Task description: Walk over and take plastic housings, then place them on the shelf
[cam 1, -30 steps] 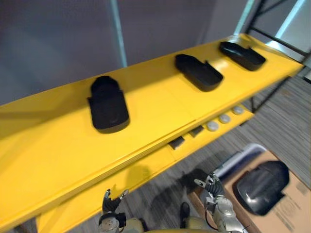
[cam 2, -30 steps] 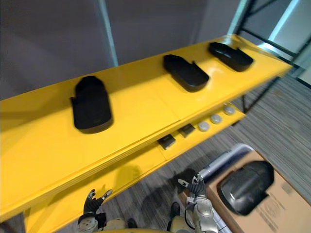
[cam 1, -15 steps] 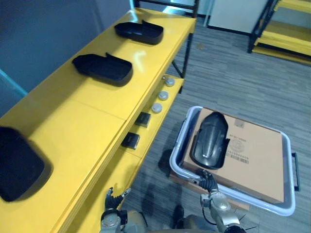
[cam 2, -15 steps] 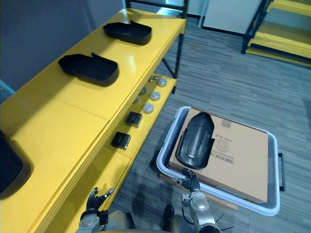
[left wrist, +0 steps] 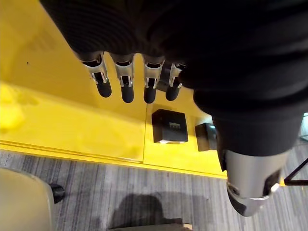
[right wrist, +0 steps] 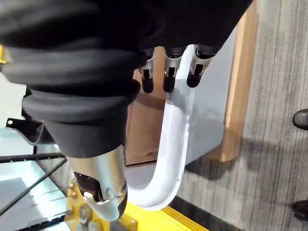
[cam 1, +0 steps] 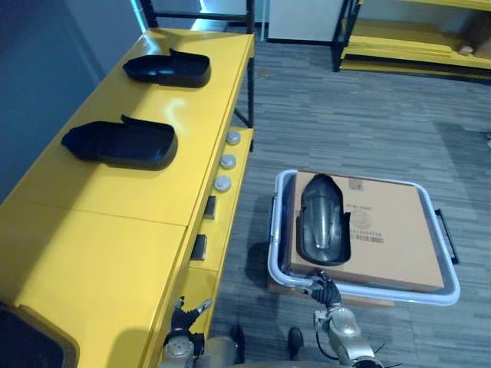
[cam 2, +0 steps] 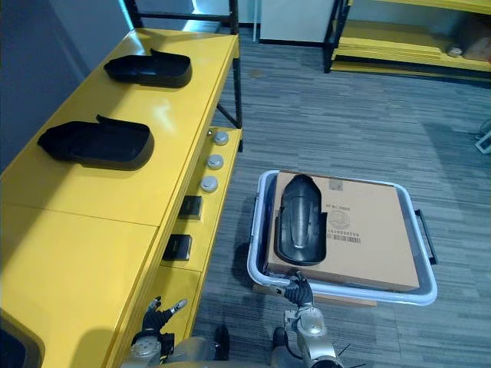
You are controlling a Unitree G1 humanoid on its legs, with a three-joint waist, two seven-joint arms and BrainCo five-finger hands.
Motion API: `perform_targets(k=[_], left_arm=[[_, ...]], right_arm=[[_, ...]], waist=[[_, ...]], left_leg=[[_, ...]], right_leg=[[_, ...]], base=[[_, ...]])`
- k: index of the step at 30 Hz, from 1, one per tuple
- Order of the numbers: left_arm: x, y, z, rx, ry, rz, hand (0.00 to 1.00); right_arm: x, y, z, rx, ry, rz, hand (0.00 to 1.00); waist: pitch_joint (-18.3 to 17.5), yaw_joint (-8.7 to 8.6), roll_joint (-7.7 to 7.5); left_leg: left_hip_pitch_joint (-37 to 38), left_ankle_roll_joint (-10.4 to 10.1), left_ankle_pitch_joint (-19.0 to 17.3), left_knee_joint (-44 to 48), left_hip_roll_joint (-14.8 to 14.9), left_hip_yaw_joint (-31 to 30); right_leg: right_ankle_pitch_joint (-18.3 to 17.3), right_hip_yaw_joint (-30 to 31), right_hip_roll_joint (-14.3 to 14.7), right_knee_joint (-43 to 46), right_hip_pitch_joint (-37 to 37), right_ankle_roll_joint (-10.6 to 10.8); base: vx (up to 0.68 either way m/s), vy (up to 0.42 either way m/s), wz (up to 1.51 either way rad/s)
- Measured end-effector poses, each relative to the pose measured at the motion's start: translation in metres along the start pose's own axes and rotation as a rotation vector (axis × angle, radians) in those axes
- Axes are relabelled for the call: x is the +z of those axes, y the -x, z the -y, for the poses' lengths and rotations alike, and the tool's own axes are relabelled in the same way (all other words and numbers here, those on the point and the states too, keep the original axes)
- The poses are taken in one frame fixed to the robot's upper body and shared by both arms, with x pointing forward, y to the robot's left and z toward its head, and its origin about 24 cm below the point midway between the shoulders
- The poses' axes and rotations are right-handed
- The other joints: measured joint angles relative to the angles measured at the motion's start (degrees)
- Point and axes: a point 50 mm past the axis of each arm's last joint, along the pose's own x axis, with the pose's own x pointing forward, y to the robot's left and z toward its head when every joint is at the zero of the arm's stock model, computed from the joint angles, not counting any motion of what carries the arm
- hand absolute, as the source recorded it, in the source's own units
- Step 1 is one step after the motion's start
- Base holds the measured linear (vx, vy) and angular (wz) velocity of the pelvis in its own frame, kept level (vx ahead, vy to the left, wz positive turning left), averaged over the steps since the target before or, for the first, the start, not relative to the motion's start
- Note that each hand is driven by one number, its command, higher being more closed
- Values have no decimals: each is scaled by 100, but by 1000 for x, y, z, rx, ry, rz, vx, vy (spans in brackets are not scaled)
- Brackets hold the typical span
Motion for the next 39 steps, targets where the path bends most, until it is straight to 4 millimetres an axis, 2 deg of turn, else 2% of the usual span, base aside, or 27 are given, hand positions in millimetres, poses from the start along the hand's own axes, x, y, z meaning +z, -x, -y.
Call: perform_targets(k=[3, 8, 11, 14, 18, 22, 23, 24, 26, 29, 32, 34, 39], left_arm=[[-5, 1, -4, 10, 1, -12, 0], [-9, 2, -7, 18, 1, -24, 0], [-11, 3, -9, 14, 7, -29, 0], [-16, 6, -12, 17, 16, -36, 0], [-21, 8, -13, 3, 17, -46, 0], [-23, 9, -13, -10, 18, -46, 0], [-23, 9, -13, -13, 18, -45, 0], [-23, 9, -12, -18, 18, -41, 0], [-22, 9, -11, -22, 17, -37, 0], [-21, 10, -10, -25, 16, -29, 0], [-18, 10, -7, -35, 5, -15, 0], [-12, 9, -3, -45, 2, 8, 0], [-2, 8, 0, -34, 16, 45, 0]], right_arm=[[1, 0, 16, -81, -49, 7, 0], [21, 8, 43, -211, -114, 118, 0], [38, 14, 68, -326, -161, 203, 0], [69, 24, 97, -457, -206, 348, 0], [111, 34, 116, -523, -194, 524, 0], [164, 41, 109, -525, -97, 725, 0], [166, 41, 108, -522, -88, 733, 0], [179, 40, 103, -512, -37, 774, 0], [191, 39, 96, -506, 8, 811, 0], [200, 32, 84, -482, 48, 812, 0], [203, 14, 80, -499, 83, 738, 0], [199, -1, 82, -530, 113, 650, 0], [198, -19, 81, -562, 141, 537, 0]], waist=[[-49, 1, -58], [-180, -13, -133], [-242, -8, -180], [-346, -13, -196], [-458, -17, -181], [-523, -7, -163], [-525, -3, -166], [-526, 3, -168], [-526, 13, -160], [-521, 35, -154], [-460, 69, -95], [-271, 158, -23], [39, 182, 103]], left_leg=[[98, 22, -17, -101, 9, 285], [164, 89, -102, -119, 10, 573], [209, 88, -110, -139, 1, 633], [221, 87, -110, -160, -6, 638], [231, 123, -87, -173, -65, 565], [232, 165, -46, -233, -118, 372], [232, 170, -34, -250, -123, 361], [212, 181, 9, -316, -167, 265], [165, 203, 52, -360, -203, 148], [89, 252, 83, -359, -220, 1], [-23, 277, 108, -354, -242, -164], [-83, 275, 139, -352, -257, -281], [-381, 287, 236, -349, -284, -462]], right_leg=[[69, 281, 17, -10, -92, 44], [211, 544, 3, -182, -93, 78], [224, 574, -9, -186, -84, 92], [227, 563, -14, -199, -83, 94], [239, 474, -25, -264, -51, 78], [295, 315, -57, -422, 42, 55], [295, 299, -61, -427, 42, 55], [295, 225, -89, -466, 42, 55], [299, 121, -115, -506, 37, 52], [300, -54, -117, -509, 35, 52], [301, -284, -123, -514, 6, 53], [301, -421, -128, -510, 2, 53], [315, -604, -141, -486, -219, 45]], base=[[-27, 23, -49], [-26, 25, -34], [-16, 5, -10], [-8, -4, -1], [-15, -19, 5], [-21, -32, 13], [-16, -37, 21], [-7, -21, 20], [-3, -39, 26], [19, -42, 25], [15, -42, 28], [-12, -32, 26], [-33, -23, 21]])
